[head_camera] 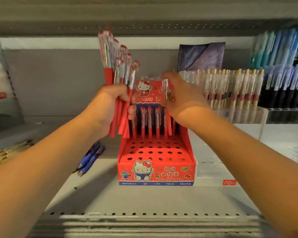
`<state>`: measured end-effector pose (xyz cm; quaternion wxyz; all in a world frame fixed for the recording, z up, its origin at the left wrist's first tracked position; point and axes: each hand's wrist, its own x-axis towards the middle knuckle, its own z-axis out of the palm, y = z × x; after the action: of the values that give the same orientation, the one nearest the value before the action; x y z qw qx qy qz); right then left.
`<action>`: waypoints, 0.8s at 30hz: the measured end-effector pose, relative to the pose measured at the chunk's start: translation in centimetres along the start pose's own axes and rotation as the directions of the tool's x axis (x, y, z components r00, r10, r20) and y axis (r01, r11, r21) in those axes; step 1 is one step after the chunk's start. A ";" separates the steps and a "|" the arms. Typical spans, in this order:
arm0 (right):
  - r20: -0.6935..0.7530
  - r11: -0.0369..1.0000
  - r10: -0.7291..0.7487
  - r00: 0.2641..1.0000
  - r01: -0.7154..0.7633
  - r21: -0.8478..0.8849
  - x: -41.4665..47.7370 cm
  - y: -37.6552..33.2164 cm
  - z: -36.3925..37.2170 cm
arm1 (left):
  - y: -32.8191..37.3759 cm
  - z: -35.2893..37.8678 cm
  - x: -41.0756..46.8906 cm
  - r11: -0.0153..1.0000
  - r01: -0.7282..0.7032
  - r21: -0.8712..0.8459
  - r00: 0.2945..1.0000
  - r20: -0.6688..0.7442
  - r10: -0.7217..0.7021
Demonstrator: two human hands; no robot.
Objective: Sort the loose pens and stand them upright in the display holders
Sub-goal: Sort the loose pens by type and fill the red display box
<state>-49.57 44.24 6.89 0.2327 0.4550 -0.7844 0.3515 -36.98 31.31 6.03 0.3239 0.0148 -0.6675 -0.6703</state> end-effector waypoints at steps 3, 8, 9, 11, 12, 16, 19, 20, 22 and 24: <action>-0.036 0.998 -0.002 0.999 0.000 -0.070 -0.1 0.4 0.7 | -1.5 -0.8 0.4 0.998 0.025 -0.058 1.000 0.018 -0.024; 0.049 0.970 -0.029 0.998 0.040 -0.240 -0.2 0.9 1.0 | -2.9 -2.1 1.1 0.992 0.064 -0.110 0.997 0.061 -0.057; 0.076 0.960 -0.034 0.997 0.054 -0.274 -0.1 0.9 1.0 | -2.9 -2.3 1.2 0.992 0.056 -0.110 0.997 0.064 -0.049; 0.104 0.951 -0.029 0.994 0.059 -0.303 0.0 0.9 0.9 | -3.0 -2.5 1.2 0.994 0.045 -0.101 0.997 0.071 -0.038; 0.115 0.950 -0.022 0.993 0.057 -0.308 0.0 0.9 0.8 | -3.0 -2.5 1.1 0.994 0.040 -0.097 0.996 0.077 -0.033; 0.151 0.940 -0.006 0.989 0.057 -0.337 0.1 1.0 0.9 | -3.1 -2.3 1.0 0.994 0.031 -0.101 0.997 0.078 -0.023; 0.157 0.917 -0.014 0.987 0.075 -0.392 0.2 1.1 0.6 | -3.1 -2.2 0.8 0.996 0.035 -0.085 0.997 0.072 -0.029; 0.156 0.902 -0.018 0.988 0.084 -0.423 0.2 1.1 0.4 | -3.1 -2.2 0.8 0.996 0.038 -0.079 0.997 0.071 -0.032; 0.141 0.877 -0.011 0.990 0.077 -0.474 0.4 1.3 0.2 | -3.2 -2.1 0.7 0.997 0.042 -0.066 0.997 0.069 -0.038; 0.144 0.857 0.003 0.990 0.072 -0.510 0.3 1.4 0.0 | -3.2 -2.1 0.7 0.997 0.040 -0.060 0.997 0.067 -0.036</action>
<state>-50.92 44.51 6.60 0.2963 0.4139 -0.8557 0.0928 -37.89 28.78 3.24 0.2893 -0.0046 -0.6567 -0.6964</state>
